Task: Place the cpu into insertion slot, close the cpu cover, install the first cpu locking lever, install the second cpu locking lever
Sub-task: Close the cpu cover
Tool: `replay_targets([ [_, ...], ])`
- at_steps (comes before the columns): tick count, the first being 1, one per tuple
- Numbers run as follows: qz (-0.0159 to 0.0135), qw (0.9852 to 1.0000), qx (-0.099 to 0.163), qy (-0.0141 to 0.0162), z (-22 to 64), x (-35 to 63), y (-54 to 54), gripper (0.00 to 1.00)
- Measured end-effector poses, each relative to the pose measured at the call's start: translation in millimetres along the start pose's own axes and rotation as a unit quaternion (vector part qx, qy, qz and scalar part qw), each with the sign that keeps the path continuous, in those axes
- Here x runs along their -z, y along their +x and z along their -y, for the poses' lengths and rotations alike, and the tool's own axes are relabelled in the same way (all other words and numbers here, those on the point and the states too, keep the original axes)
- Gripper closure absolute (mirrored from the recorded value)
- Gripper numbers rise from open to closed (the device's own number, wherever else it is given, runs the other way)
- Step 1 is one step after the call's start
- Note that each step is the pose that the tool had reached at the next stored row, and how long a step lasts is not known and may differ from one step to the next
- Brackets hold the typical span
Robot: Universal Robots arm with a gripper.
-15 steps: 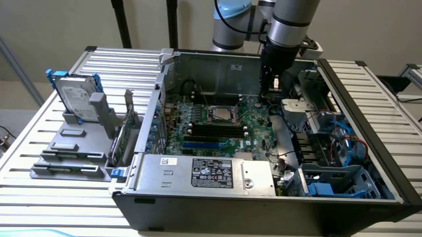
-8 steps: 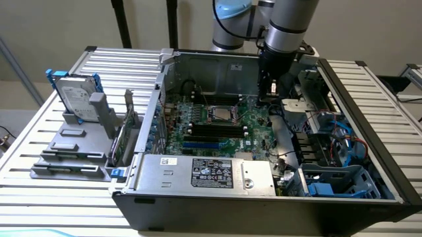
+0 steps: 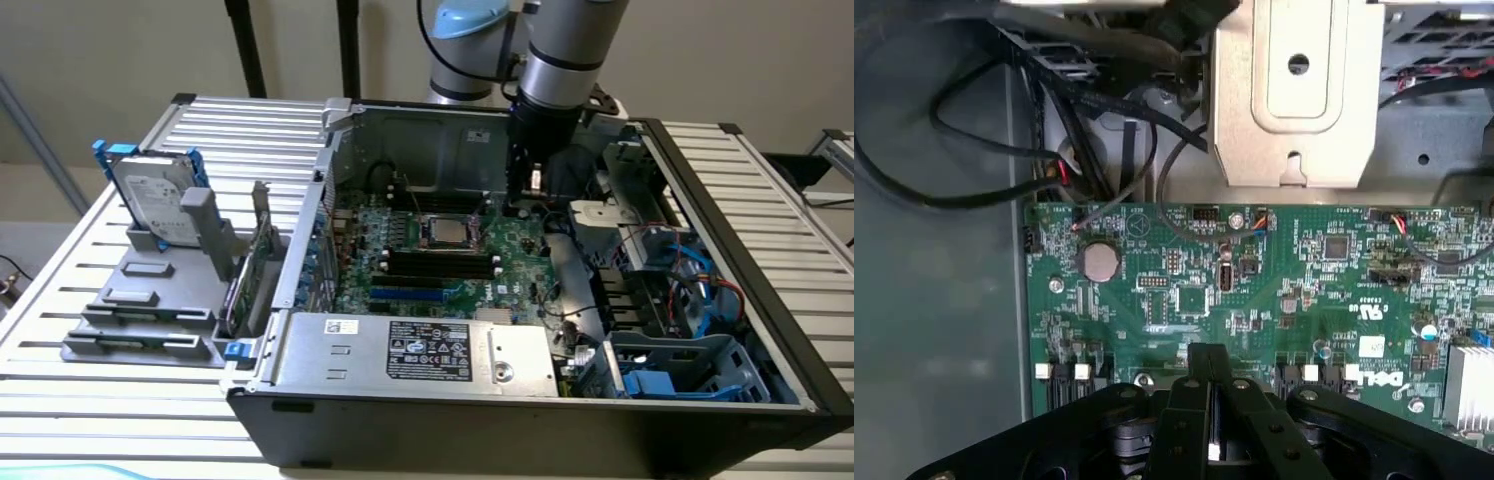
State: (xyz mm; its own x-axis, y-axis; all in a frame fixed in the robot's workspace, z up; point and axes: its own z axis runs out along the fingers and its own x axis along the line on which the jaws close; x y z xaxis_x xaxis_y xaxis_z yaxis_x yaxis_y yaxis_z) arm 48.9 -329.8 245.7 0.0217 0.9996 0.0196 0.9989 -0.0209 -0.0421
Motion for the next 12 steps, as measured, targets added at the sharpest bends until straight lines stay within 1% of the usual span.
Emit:
replay_targets([
  [2, 0.0001, 1.0, 0.0, 0.0012, 4.0, 0.2, -0.1, 0.89],
  [5, 0.0001, 1.0, 0.001, 0.0021, 11.2, 0.5, -0.2, 0.89],
  [12, -0.0001, 1.0, 0.001, 0.0032, 32.9, 0.5, -1.2, 0.89],
])
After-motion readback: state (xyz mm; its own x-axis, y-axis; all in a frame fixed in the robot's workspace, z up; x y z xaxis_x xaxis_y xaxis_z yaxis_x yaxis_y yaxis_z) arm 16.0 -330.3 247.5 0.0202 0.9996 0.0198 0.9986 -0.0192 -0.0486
